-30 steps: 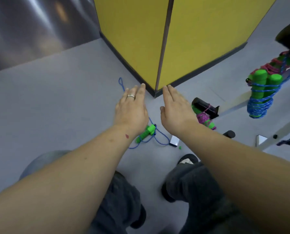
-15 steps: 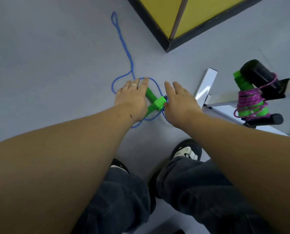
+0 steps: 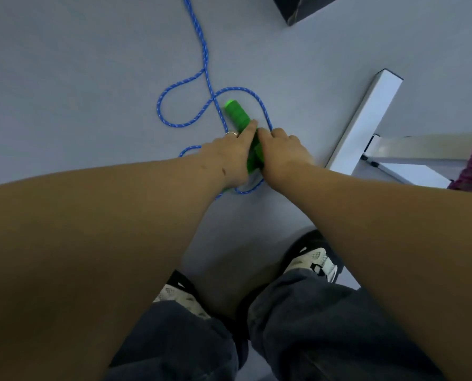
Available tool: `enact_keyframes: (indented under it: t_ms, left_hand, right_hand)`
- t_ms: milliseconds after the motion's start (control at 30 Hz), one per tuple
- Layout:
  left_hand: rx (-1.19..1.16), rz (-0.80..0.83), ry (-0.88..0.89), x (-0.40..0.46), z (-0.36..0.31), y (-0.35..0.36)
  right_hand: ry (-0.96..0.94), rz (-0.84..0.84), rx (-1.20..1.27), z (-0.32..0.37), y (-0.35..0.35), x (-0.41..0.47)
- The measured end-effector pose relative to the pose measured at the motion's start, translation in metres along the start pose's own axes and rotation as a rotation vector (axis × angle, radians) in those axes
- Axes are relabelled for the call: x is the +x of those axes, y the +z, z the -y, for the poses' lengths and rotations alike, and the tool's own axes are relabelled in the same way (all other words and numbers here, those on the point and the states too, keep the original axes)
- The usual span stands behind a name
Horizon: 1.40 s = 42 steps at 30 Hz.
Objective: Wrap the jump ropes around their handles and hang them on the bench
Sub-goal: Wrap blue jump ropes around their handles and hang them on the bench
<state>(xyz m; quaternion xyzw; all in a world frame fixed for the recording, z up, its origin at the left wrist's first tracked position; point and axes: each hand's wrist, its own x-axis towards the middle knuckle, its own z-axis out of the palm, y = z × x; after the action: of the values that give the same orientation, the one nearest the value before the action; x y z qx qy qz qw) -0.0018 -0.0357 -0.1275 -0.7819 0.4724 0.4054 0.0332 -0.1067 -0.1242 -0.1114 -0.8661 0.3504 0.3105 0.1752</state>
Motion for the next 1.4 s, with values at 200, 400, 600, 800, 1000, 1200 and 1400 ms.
enact_keyframes:
  t_ms: [200,400,600,800,1000,1200,1400]
  left_hand:
    - [0.108,0.073,-0.029,0.003,-0.005,-0.011]
    - [0.218,0.032,-0.068,0.0,-0.014,-0.024]
    - [0.18,-0.053,-0.022,-0.001,-0.017,-0.035]
    - [-0.066,-0.039,-0.071,-0.009,0.013,-0.045]
    - [-0.139,-0.146,-0.186,-0.012,0.038,-0.039]
    - [-0.286,-0.156,-0.192,-0.017,0.048,-0.036]
    - [-0.001,-0.237,-0.148,-0.028,0.037,-0.052]
  right_hand:
    - [-0.092,-0.049,0.068,-0.001,-0.006,-0.003]
    - [-0.098,-0.112,0.091,-0.008,-0.015,-0.026]
    - [0.029,-0.247,0.546,-0.021,-0.019,-0.038]
    - [0.213,-0.146,0.82,-0.016,-0.014,-0.027]
    - [0.078,0.106,0.595,0.014,0.02,-0.021]
    - [0.002,0.127,0.361,0.018,0.035,-0.02]
    - [0.209,-0.15,0.457,-0.004,0.004,-0.041]
